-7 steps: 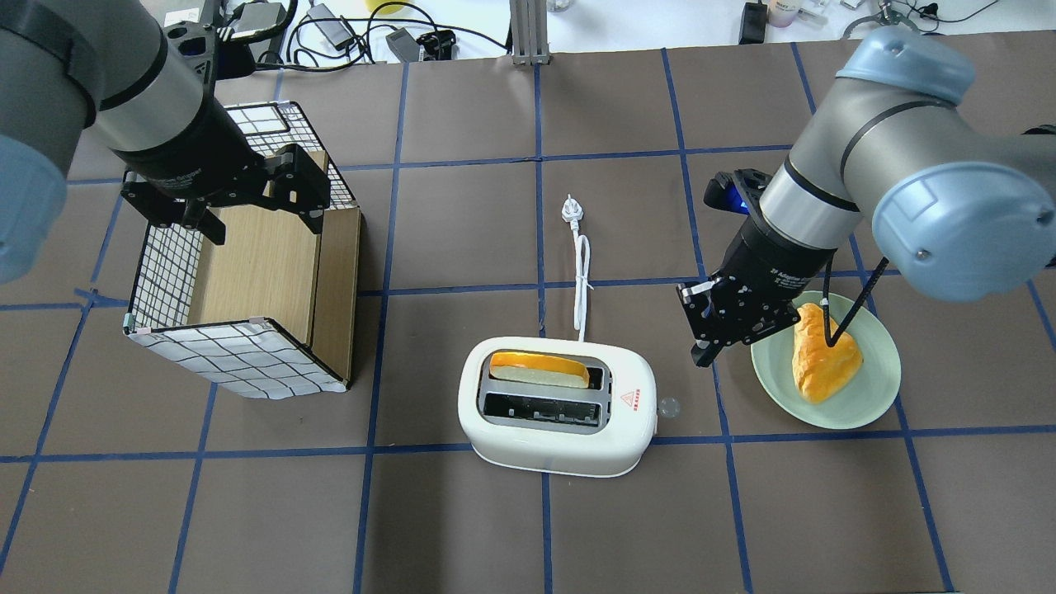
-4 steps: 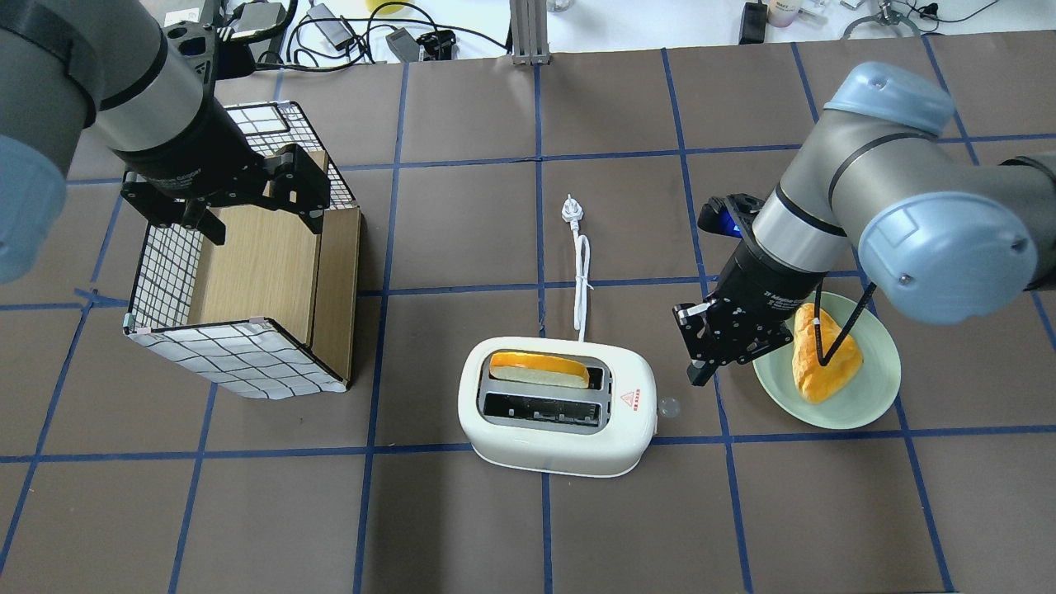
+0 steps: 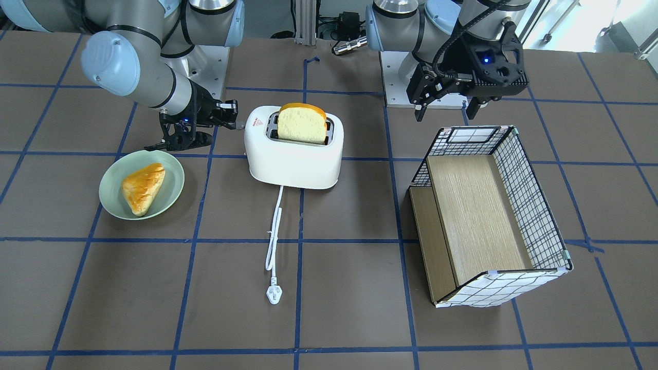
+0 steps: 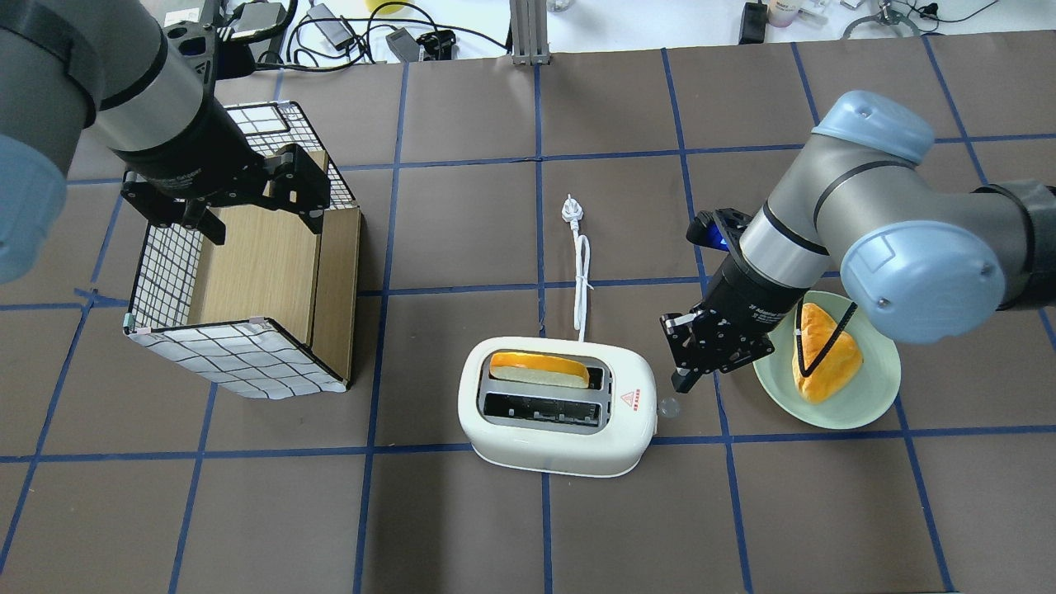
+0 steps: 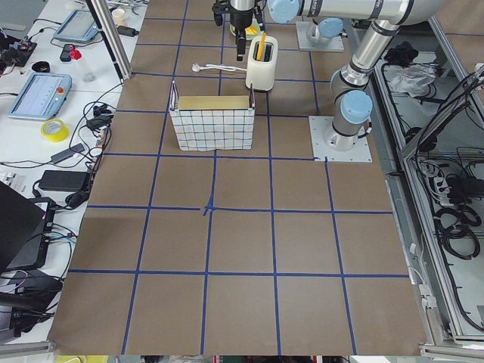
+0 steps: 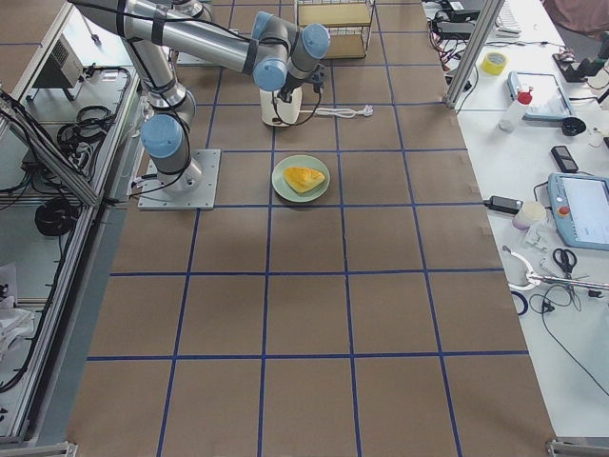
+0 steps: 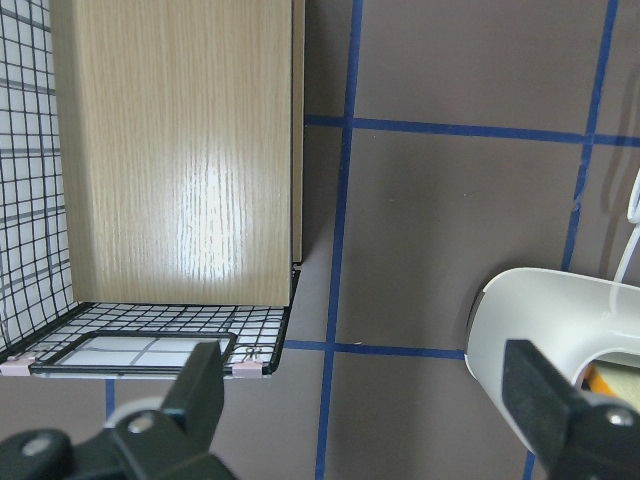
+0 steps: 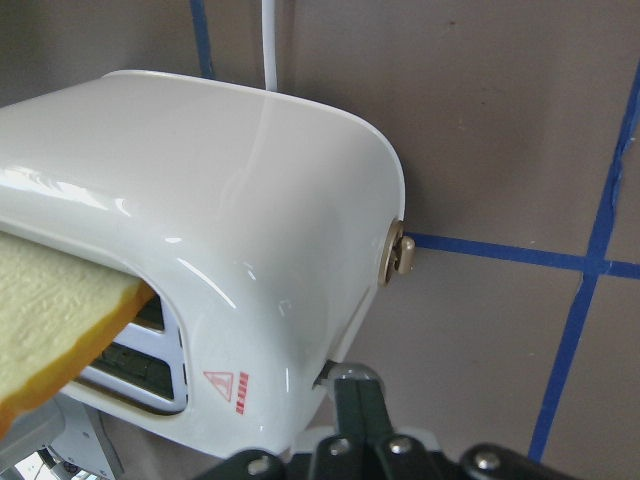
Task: Press toaster with right arm
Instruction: 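Press the toaster's side lever down with the right gripper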
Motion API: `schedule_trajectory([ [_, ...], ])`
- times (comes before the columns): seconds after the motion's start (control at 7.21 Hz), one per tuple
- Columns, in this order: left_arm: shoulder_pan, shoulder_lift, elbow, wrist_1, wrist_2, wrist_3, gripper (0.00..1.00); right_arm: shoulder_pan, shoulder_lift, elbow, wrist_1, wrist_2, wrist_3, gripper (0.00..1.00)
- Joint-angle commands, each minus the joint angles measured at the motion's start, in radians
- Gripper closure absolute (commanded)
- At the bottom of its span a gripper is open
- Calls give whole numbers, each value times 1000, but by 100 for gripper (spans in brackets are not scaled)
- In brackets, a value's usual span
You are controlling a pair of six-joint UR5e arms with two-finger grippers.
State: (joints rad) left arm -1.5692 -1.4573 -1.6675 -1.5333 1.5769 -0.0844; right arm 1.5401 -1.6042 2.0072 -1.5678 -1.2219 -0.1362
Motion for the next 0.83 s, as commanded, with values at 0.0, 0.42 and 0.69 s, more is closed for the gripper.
schedule_trajectory([
  [0.0,0,0,0,1,0,0,0,0,6,30,-17,-1,1,100],
  [0.42,0,0,0,-1,0,0,0,0,13,35,-18,-2,1,100],
  [0.69,0,0,0,-1,0,0,0,0,20,39,-20,-2,4,100],
])
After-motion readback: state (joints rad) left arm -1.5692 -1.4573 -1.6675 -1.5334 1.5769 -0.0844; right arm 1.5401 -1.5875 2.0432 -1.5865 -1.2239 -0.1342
